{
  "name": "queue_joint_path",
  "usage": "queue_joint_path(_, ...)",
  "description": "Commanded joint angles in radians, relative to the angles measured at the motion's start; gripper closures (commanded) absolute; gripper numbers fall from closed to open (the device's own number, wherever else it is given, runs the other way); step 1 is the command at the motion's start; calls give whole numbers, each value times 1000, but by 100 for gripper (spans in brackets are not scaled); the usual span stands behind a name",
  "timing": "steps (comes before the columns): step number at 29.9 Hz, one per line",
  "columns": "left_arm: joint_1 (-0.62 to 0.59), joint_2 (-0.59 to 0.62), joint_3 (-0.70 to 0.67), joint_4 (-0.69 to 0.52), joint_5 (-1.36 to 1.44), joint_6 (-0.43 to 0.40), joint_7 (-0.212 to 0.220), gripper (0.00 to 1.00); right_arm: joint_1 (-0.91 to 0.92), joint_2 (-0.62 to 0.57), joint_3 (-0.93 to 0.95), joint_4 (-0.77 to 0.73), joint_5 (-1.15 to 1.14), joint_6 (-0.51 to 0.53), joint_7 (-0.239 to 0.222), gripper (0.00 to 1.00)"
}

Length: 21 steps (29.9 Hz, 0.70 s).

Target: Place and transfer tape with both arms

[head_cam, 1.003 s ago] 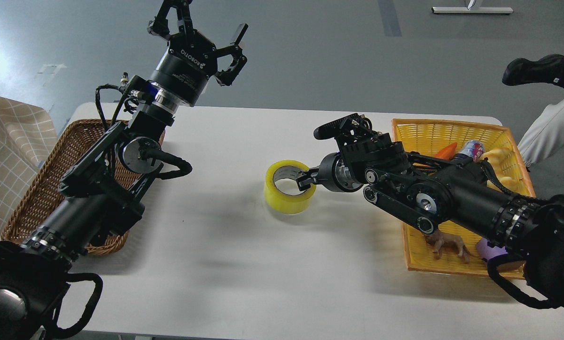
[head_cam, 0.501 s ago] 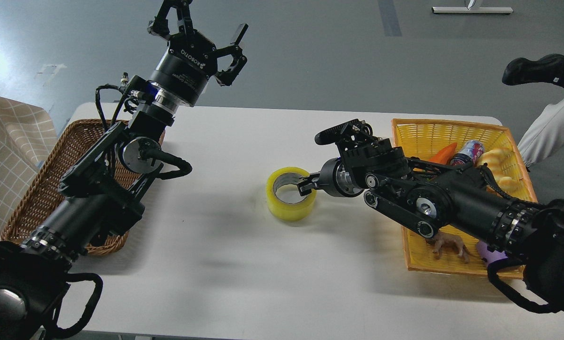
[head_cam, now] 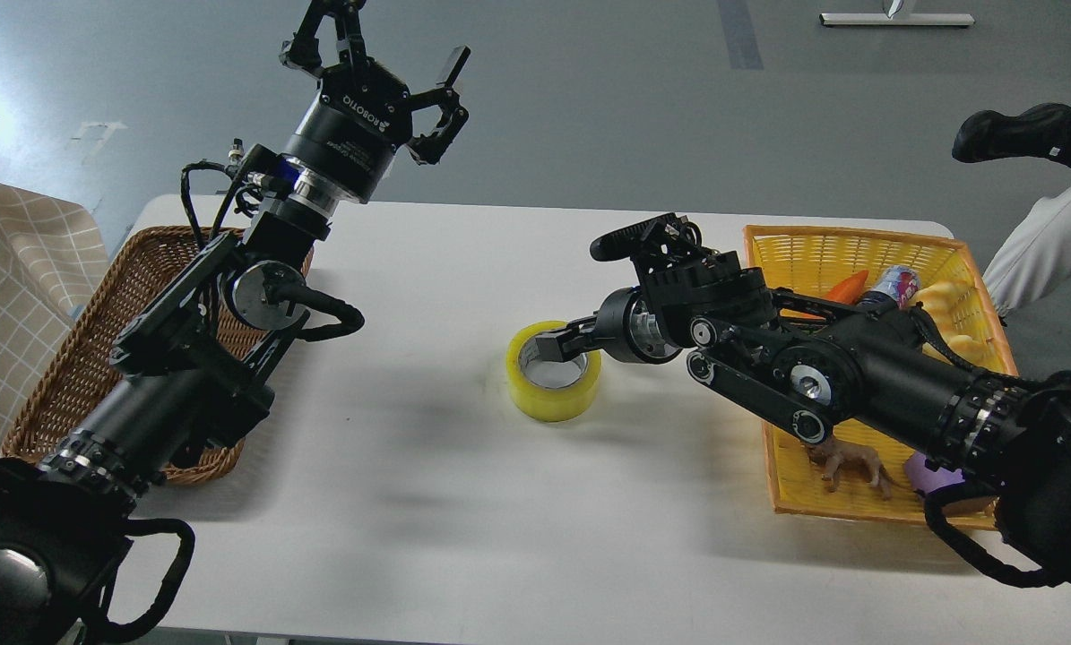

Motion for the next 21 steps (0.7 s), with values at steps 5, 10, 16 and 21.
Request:
queue_joint_path(5, 0, 1, 0, 0, 0, 0, 0, 2, 2, -163, 57, 185, 0, 0, -4, 3)
queue_joint_path(10, 1, 1, 0, 0, 0, 0, 0, 2, -30, -275, 190, 287, 2, 0, -4, 3)
queue_joint_path(16, 4, 1, 2, 0, 0, 0, 1, 2, -101, -399, 381, 403, 2, 0, -2, 3)
queue_joint_path(21, 8, -1, 2, 8, 0, 0, 1, 2, -214, -409, 549, 464, 4, 0, 1, 3)
